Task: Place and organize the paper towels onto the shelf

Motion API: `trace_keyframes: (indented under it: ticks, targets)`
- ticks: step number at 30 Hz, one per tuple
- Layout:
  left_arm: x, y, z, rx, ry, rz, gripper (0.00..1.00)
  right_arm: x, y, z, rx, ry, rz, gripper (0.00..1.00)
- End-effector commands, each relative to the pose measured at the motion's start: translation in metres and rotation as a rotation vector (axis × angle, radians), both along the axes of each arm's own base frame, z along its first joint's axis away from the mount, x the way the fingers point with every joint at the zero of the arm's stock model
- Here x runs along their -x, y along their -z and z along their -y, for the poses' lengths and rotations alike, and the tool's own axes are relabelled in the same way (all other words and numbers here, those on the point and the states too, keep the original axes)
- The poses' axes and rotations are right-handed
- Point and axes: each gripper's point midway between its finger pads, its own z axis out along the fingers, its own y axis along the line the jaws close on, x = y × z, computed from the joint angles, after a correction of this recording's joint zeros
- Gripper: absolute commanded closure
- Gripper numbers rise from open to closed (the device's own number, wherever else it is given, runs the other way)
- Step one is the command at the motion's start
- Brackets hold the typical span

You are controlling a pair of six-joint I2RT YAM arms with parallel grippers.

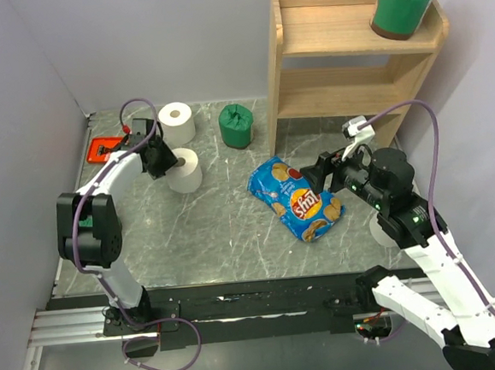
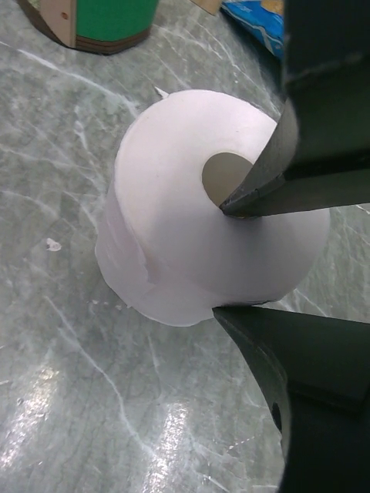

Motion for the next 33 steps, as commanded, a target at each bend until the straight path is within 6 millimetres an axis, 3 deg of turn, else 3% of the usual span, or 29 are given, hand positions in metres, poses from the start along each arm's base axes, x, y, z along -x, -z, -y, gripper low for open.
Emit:
trace_keyframes:
  ticks: [1, 8, 13, 17, 19, 21, 25, 26, 27, 29, 30, 32, 33]
  targets:
    - [0.018, -0.025, 0.023, -0.006, 0.129, -0.001, 0.59, 0.005, -0.002, 0.003, 0.013, -0.002, 0.028, 0.2]
    - [0.075, -0.044, 0.053, -0.078, 0.271, 0.005, 0.6, 0.009, 0.008, -0.003, 0.03, -0.049, 0.038, 0.2]
    - [0.118, -0.034, 0.085, -0.018, 0.373, -0.018, 0.59, 0.004, 0.017, -0.009, 0.03, -0.037, -0.022, 0.2]
    - [0.132, -0.03, 0.103, 0.069, 0.441, -0.016, 0.52, 0.001, 0.022, -0.019, 0.036, -0.034, -0.055, 0.2]
    - [0.134, -0.028, 0.11, 0.095, 0.475, -0.02, 0.48, 0.002, 0.026, -0.032, 0.042, -0.06, -0.081, 0.21]
    - [0.134, -0.028, 0.114, 0.109, 0.495, -0.025, 0.38, -0.002, 0.034, -0.041, 0.066, -0.053, -0.107, 0.21]
    - [0.125, -0.051, 0.114, 0.108, 0.495, 0.035, 0.16, 0.001, 0.033, -0.079, 0.082, -0.111, -0.125, 0.21]
    - [0.121, -0.058, 0.112, 0.109, 0.484, 0.054, 0.02, 0.001, 0.032, -0.087, 0.076, -0.121, -0.129, 0.21]
    - [0.112, -0.068, 0.105, 0.109, 0.455, 0.083, 0.03, -0.004, 0.04, -0.099, 0.09, -0.132, -0.149, 0.21]
    - [0.102, -0.081, 0.094, 0.126, 0.414, 0.114, 0.04, -0.002, 0.034, -0.121, 0.071, -0.165, -0.159, 0.21]
    - [0.091, -0.088, 0.076, 0.131, 0.361, 0.136, 0.04, -0.005, 0.045, -0.136, 0.091, -0.18, -0.185, 0.21]
    - [0.078, -0.094, 0.052, 0.123, 0.28, 0.152, 0.04, -0.001, 0.04, -0.162, 0.082, -0.219, -0.191, 0.22]
    - [0.067, -0.099, 0.028, 0.1, 0.206, 0.169, 0.04, -0.003, 0.054, -0.176, 0.111, -0.231, -0.22, 0.22]
